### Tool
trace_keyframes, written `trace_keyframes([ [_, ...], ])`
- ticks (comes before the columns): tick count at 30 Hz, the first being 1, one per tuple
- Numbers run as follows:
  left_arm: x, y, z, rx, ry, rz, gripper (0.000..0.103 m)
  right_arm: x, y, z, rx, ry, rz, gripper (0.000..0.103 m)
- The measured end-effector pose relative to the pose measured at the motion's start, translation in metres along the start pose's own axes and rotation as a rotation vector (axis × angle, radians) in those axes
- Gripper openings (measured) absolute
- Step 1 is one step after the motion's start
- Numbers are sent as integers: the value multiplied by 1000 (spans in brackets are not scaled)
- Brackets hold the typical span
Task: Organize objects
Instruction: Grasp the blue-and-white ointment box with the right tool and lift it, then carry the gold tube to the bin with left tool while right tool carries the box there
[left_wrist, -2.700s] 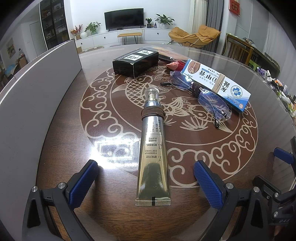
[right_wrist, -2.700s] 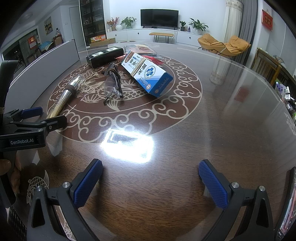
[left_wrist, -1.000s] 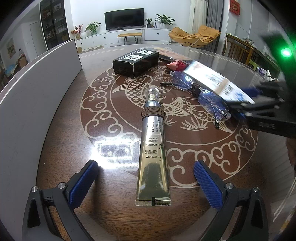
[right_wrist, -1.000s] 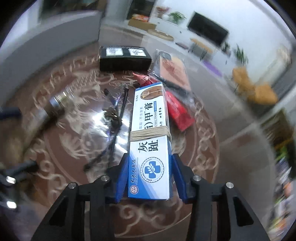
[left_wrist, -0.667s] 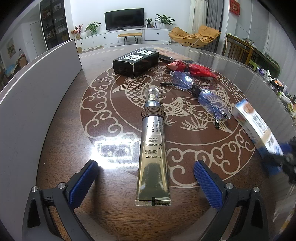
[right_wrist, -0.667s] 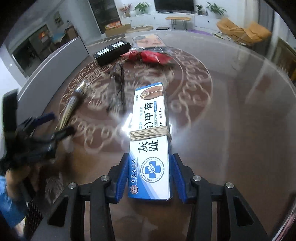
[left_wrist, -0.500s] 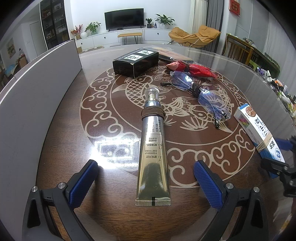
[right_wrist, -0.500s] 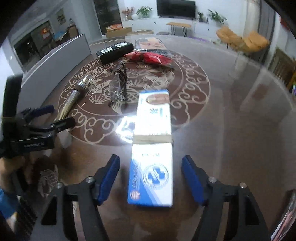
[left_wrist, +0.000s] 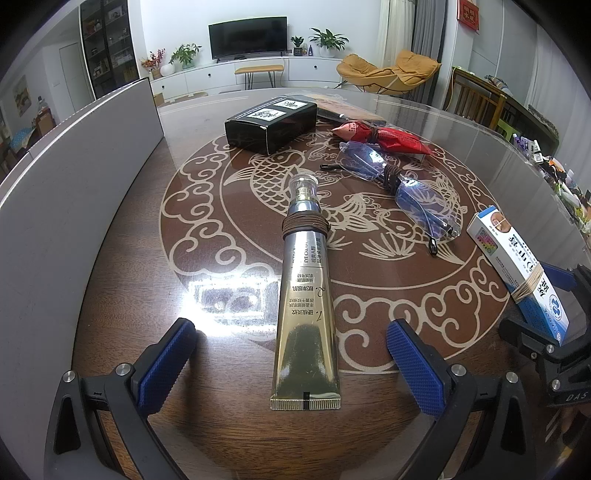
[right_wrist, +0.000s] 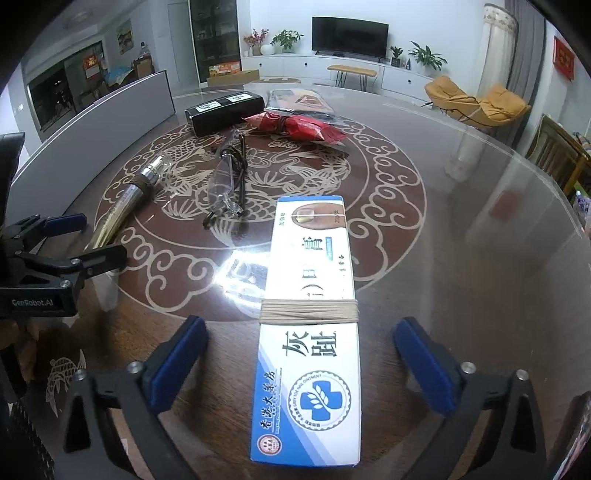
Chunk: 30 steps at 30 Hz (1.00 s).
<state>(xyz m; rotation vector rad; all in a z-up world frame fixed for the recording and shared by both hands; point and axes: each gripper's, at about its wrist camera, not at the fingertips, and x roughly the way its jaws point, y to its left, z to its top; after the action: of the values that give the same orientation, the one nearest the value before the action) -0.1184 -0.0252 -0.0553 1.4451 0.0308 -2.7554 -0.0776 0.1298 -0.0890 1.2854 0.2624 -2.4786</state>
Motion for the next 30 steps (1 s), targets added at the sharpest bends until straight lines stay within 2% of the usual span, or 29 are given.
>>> trace_keyframes([
  [11,1,0,0,6,3,-9,103,1,0,0,2,-5,-3,103],
  [15,1,1,5,68,62,-48,103,1,0,0,2,-5,-3,103],
  [19,5,7,20,34,89,-108,103,1,0,0,2,-5,-3,103],
  [22,11,3,30,42,97,-118,101,1,0,0,2,-5,-3,103],
  [23,14,-2,33,66,101,-106,94,1,0,0,2,-5,-3,103],
  [24,15,-7,35,95,90,-76,82,1,0,0,2,-5,-3,103],
  [25,15,-10,36,115,81,-65,67,1,0,0,2,-5,-3,103],
  [26,12,-13,37,132,56,-88,54,1,0,0,1,-3,-3,103],
  [27,10,-16,38,152,37,-80,26,1,0,1,-1,4,-2,103],
  [30,4,-15,32,135,11,-107,25,9,-1,16,-22,118,11,102],
])
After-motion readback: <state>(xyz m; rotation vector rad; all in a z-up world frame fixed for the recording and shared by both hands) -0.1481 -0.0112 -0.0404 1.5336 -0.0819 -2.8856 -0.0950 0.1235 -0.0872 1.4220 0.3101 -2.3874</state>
